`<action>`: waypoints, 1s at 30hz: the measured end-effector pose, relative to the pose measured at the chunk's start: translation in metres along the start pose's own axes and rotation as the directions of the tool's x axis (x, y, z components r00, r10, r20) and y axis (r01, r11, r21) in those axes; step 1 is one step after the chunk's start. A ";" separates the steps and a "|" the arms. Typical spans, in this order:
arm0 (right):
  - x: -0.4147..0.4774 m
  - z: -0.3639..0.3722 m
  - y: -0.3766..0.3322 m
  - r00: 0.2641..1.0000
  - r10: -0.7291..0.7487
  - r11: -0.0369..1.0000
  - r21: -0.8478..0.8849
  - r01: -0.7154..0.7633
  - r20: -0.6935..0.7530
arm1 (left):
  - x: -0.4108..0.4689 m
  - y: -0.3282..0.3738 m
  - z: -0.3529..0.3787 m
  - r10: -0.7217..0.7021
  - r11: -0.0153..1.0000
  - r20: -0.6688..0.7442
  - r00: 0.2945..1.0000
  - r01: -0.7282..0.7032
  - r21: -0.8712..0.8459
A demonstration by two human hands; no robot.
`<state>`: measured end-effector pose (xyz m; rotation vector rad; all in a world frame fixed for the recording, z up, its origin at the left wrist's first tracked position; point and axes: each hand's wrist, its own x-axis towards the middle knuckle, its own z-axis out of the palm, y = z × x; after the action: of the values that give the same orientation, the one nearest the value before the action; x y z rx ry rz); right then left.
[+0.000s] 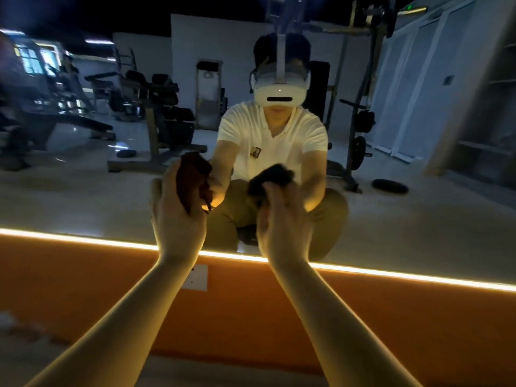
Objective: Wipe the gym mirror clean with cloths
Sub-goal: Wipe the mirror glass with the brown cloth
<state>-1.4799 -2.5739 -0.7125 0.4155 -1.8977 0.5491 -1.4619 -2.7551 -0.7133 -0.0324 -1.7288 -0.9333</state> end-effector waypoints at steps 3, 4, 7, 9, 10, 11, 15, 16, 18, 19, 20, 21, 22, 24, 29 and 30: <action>-0.035 0.021 -0.005 0.857 -0.439 0.886 -0.031 0.463 0.272 | 0.001 -0.011 -0.018 -0.153 0.988 -0.085 0.985 0.151 -0.021; -0.043 0.019 0.004 0.780 -0.514 0.826 -0.041 0.563 0.358 | 0.002 -0.012 -0.022 -0.218 0.976 -0.091 0.972 0.216 -0.035; -0.023 -0.001 0.025 0.811 -0.461 0.856 -0.061 0.513 0.360 | 0.004 -0.013 -0.030 -0.280 0.960 -0.094 0.955 0.280 -0.014; 0.016 -0.015 0.025 0.937 -0.283 0.944 -0.113 0.310 0.207 | 0.001 -0.014 -0.032 -0.220 0.975 -0.050 0.974 0.220 0.001; 0.034 -0.019 0.023 0.979 -0.171 0.977 -0.106 0.183 0.114 | 0.001 -0.014 -0.033 -0.194 0.981 -0.031 0.981 0.194 0.006; 0.045 -0.020 0.017 0.995 -0.088 0.992 -0.082 0.092 0.043 | 0.000 -0.016 -0.033 -0.179 0.984 -0.018 0.984 0.179 0.011; -0.015 0.012 0.000 0.891 -0.384 0.907 -0.081 0.412 0.241 | 0.001 -0.019 -0.035 -0.173 0.985 -0.012 0.985 0.173 0.004; -0.035 0.015 -0.001 0.820 -0.450 0.865 -0.054 0.498 0.354 | 0.002 -0.021 -0.036 -0.184 0.983 -0.013 0.983 0.184 -0.003; -0.034 0.012 0.000 0.775 -0.455 0.863 0.003 0.505 0.439 | 0.005 -0.027 -0.040 -0.203 0.979 -0.016 0.979 0.203 -0.003; -0.018 0.009 0.001 0.814 -0.440 0.877 -0.011 0.480 0.379 | 0.006 -0.031 -0.042 -0.210 0.978 -0.016 0.978 0.210 -0.001; 0.003 0.002 0.001 0.875 -0.381 0.906 -0.065 0.417 0.297 | 0.006 -0.034 -0.044 -0.222 0.975 -0.017 0.975 0.222 -0.002; 0.025 -0.005 0.000 0.939 -0.294 0.943 -0.105 0.315 0.177 | 0.006 -0.038 -0.045 -0.242 0.970 -0.020 0.970 0.242 -0.005; 0.042 -0.007 -0.001 0.980 -0.189 0.976 -0.096 0.195 0.067 | 0.006 -0.041 -0.047 -0.263 0.965 -0.024 0.964 0.263 -0.009; 0.039 -0.001 -0.008 0.993 -0.112 0.991 -0.075 0.113 0.026 | 0.004 -0.041 -0.049 -0.292 0.956 -0.014 0.956 0.291 -0.030; -0.039 0.023 -0.010 0.731 -0.531 0.809 0.000 0.587 0.428 | 0.009 -0.028 -0.044 -0.339 0.936 0.022 0.941 0.339 -0.090; -0.031 0.014 0.001 0.753 -0.514 0.826 0.001 0.564 0.411 | 0.010 -0.027 -0.043 -0.344 0.936 0.012 0.939 0.344 -0.077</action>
<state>-1.4796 -2.5793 -0.7460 1.0197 -2.0457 -0.0560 -1.4437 -2.8038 -0.7174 0.2278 -1.7264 -1.2569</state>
